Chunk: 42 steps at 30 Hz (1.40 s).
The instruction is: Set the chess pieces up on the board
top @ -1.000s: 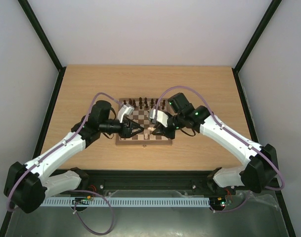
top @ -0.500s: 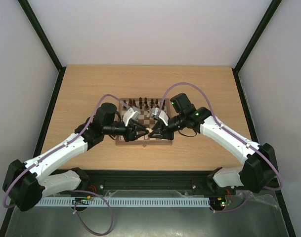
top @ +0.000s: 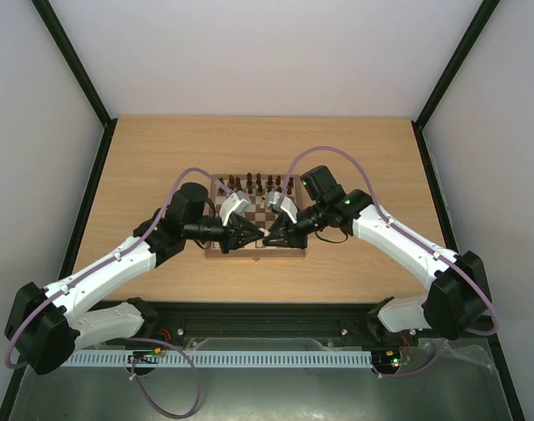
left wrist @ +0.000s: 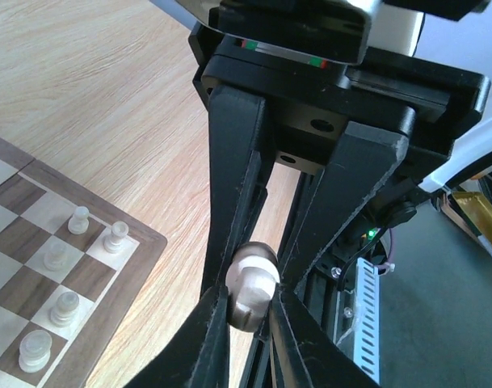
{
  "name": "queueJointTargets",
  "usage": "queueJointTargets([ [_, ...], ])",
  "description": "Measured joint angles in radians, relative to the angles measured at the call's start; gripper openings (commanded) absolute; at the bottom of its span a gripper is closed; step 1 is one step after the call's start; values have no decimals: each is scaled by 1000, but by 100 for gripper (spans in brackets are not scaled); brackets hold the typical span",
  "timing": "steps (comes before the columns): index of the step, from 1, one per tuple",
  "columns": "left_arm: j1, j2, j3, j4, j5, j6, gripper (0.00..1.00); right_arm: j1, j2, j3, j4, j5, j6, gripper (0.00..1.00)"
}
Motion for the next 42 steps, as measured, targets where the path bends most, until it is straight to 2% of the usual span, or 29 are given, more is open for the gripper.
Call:
queueJointTargets([
  [4,0,0,2,0,-6,2,11,0,0,-1,3,8,8,42],
  [8,0,1,35,-47,-77,7,10,-48,-18,-34,22,8,30,51],
  [15,-11,68,137,-155,-227,52,11,-357,-125,-109,34,20,106,52],
  [19,-65,177,222,-235,-346,90,11,-443,-150,-110,91,122,198,53],
  [29,-266,452,422,-392,-584,171,11,-460,-170,-177,159,354,272,54],
  [37,-282,650,520,-456,-682,187,12,-460,-212,-184,183,415,272,54],
  [42,-284,708,557,-484,-718,190,12,-461,-212,-185,185,423,272,54],
])
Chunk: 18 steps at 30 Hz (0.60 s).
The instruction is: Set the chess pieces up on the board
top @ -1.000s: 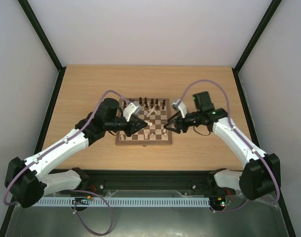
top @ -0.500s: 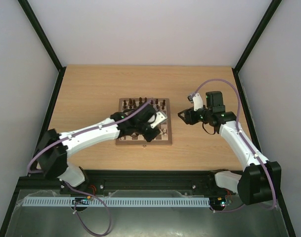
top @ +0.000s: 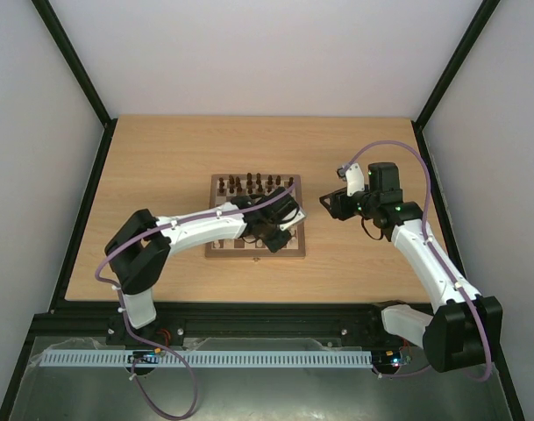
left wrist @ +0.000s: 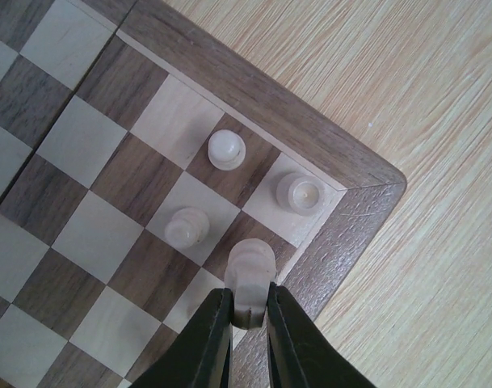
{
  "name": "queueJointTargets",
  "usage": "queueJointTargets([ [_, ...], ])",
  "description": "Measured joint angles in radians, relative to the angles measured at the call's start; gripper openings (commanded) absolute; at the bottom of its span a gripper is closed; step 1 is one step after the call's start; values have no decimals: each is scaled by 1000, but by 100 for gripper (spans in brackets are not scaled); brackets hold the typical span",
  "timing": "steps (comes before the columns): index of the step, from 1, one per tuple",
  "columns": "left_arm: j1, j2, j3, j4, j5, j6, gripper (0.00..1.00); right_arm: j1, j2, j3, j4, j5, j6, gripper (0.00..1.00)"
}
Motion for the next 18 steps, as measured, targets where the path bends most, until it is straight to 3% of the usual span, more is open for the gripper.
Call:
queueJointTargets([
  [18,-8,48,16,-29,-13,16,15,-1,5,-4,1,3,-9,55],
])
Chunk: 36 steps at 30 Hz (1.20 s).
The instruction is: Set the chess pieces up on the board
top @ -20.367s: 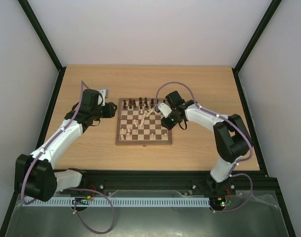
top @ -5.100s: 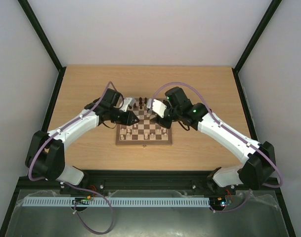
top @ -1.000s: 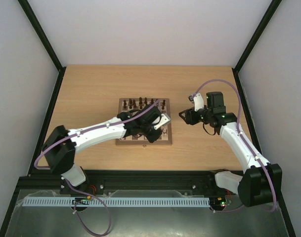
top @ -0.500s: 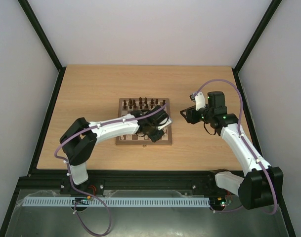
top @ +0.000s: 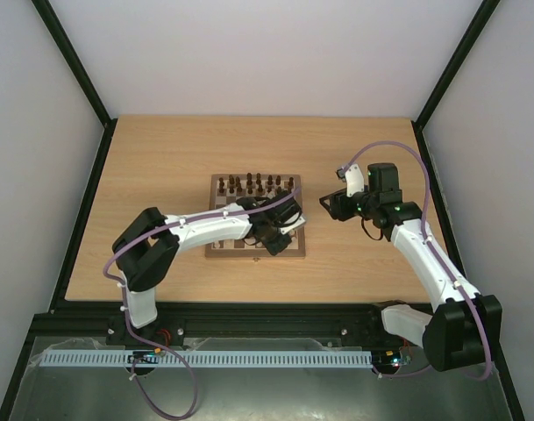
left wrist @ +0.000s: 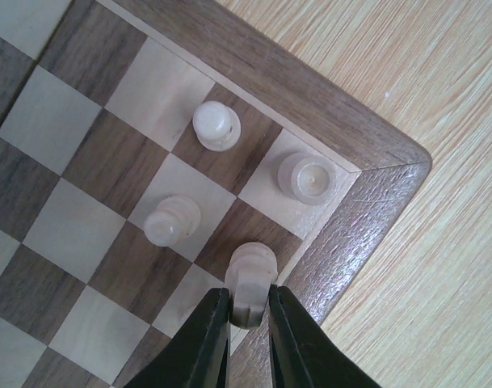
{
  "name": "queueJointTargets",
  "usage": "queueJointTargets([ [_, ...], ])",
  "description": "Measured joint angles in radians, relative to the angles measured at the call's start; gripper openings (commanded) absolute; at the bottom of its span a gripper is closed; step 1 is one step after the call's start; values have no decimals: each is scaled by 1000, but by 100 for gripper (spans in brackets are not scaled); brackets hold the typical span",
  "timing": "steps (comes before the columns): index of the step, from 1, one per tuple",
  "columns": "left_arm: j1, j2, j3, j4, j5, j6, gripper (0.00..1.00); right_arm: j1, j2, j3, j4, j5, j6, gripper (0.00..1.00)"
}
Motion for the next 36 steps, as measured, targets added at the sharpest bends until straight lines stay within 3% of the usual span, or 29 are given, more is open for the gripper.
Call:
queueJointTargets([
  [21,-6,-7,18,-4,8,-19,31,-2,5,-2,0,-5,-18,56],
  [26,5,-56,23,-24,-19,-23,41,-2,5,-2,0,-6,-18,56],
  [36,24,-110,-13,-63,-48,-10,37,-2,5,-2,0,-12,-21,56],
])
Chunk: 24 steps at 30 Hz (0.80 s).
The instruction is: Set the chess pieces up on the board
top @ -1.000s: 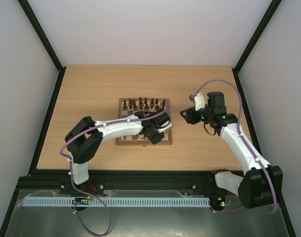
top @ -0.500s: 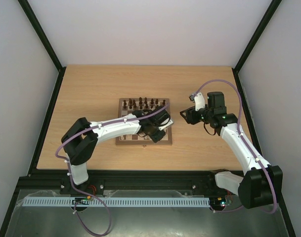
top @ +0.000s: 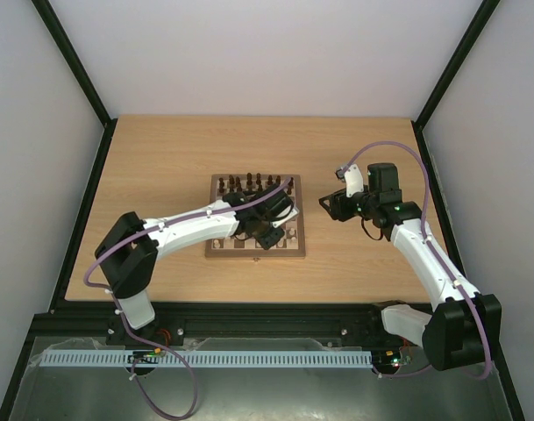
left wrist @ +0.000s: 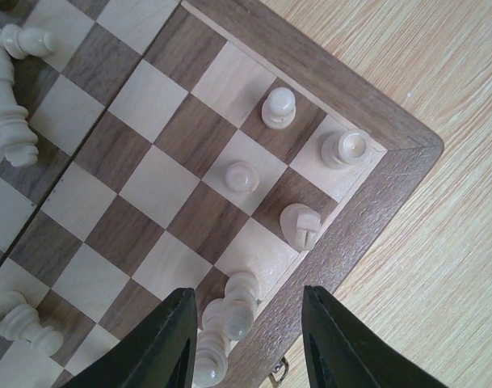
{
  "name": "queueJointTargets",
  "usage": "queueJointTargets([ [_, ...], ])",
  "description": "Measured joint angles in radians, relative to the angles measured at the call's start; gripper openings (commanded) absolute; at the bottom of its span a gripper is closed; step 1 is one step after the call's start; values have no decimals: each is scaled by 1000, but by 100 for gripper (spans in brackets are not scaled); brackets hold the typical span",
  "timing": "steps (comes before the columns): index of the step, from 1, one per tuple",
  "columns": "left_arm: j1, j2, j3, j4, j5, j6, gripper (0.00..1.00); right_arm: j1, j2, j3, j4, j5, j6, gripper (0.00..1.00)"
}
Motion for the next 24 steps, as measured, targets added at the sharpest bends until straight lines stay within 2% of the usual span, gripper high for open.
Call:
queueJointTargets([
  [6,0,26,0,-19,-9,11,39,0,0,0,0,-1,0,56],
  [11,0,27,0,-26,-12,13,34,0,0,0,0,-3,-2,56],
  [24,0,66,0,-41,-15,17,30,0,0,0,0,-7,-4,56],
])
